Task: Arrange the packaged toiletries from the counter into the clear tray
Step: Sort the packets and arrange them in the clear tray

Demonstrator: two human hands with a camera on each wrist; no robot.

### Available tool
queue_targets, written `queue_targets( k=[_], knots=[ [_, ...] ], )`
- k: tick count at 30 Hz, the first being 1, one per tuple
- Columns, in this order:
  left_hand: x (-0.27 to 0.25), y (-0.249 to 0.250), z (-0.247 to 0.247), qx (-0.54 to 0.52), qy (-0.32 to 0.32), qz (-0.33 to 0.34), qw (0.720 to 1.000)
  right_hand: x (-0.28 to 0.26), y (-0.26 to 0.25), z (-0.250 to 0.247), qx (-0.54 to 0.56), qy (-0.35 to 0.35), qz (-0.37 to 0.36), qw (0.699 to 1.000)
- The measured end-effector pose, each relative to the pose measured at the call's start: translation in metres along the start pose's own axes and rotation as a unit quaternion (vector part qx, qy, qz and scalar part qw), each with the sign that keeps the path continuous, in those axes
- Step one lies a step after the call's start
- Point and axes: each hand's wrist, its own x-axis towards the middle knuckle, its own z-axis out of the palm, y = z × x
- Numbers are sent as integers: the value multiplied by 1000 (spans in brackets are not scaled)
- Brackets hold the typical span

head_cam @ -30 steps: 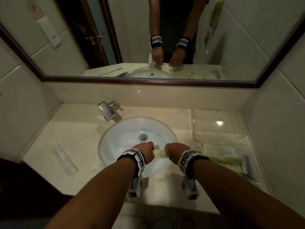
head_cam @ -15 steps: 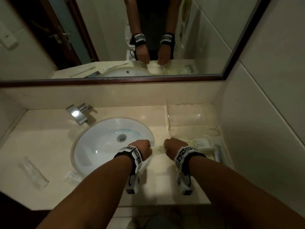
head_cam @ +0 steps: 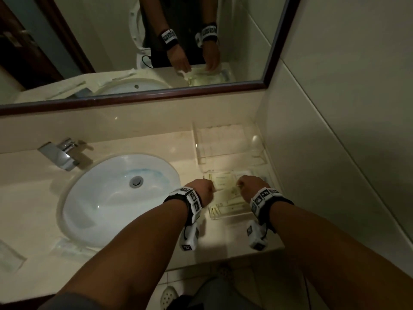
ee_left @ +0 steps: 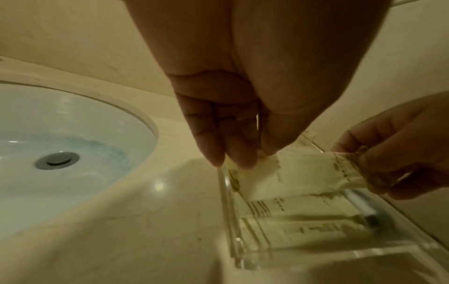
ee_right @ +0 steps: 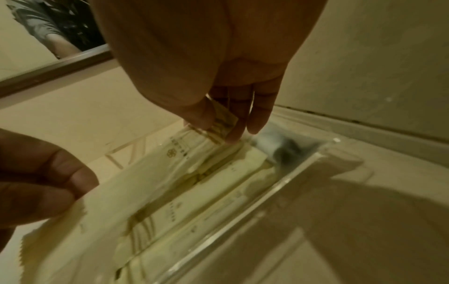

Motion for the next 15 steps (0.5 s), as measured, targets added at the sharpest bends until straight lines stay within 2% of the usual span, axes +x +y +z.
queue_targets(
  k=[6,9,12,15],
  knots=[
    [13,23,18,3,-33,34,999,-3,45,7,-4,-19,48,999],
    [15,26,28,10,-47,40,998,-7,47,15,-22,-29,38,999],
    [16,23,35,21,-45,32,998,-8,46,24,-34,-34,-8,999],
    [15,19,41,31,-53,39,997,-14,38,25,-95,-42,-3,995]
  ],
)
